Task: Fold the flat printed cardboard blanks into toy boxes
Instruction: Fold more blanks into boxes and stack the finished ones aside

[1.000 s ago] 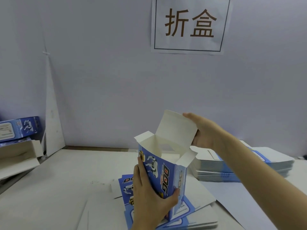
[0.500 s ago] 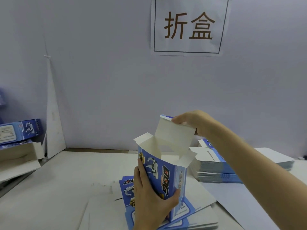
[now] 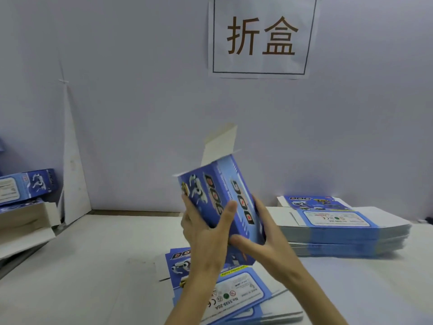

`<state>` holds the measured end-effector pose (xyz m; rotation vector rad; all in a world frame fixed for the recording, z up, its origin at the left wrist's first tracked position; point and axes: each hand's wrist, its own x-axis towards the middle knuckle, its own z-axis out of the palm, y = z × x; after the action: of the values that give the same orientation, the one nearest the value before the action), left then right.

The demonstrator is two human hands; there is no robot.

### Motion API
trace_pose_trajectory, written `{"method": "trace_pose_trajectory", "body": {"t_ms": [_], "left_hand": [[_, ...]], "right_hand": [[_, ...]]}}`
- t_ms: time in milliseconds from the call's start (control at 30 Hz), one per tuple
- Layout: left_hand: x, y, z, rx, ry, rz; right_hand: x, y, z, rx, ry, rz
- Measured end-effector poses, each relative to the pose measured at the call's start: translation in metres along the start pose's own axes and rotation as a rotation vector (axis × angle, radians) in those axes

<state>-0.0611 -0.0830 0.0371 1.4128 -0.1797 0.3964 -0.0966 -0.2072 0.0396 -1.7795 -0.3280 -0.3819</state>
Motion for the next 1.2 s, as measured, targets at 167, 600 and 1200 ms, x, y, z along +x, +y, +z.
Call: {"method": "trace_pose_trajectory", "body": {"t_ms": [167,600,1200], "left_hand": [[0.011,0.03,-0.026,-0.132,-0.123,0.035],[-0.003,0.052,-0.026,-0.013,-0.153,0.3],[-0.003,0.051,-0.023,-0.009,-0.131,0.257]], "right_hand": [[0.005,-0.014,-0.012,0.39,0.108,-0.029],[0.003,-0.035,-0.02,0.344,0.069,-0.004],[-0.002,-0.045,-0.026,0.321,0.047,-0.021]]}}
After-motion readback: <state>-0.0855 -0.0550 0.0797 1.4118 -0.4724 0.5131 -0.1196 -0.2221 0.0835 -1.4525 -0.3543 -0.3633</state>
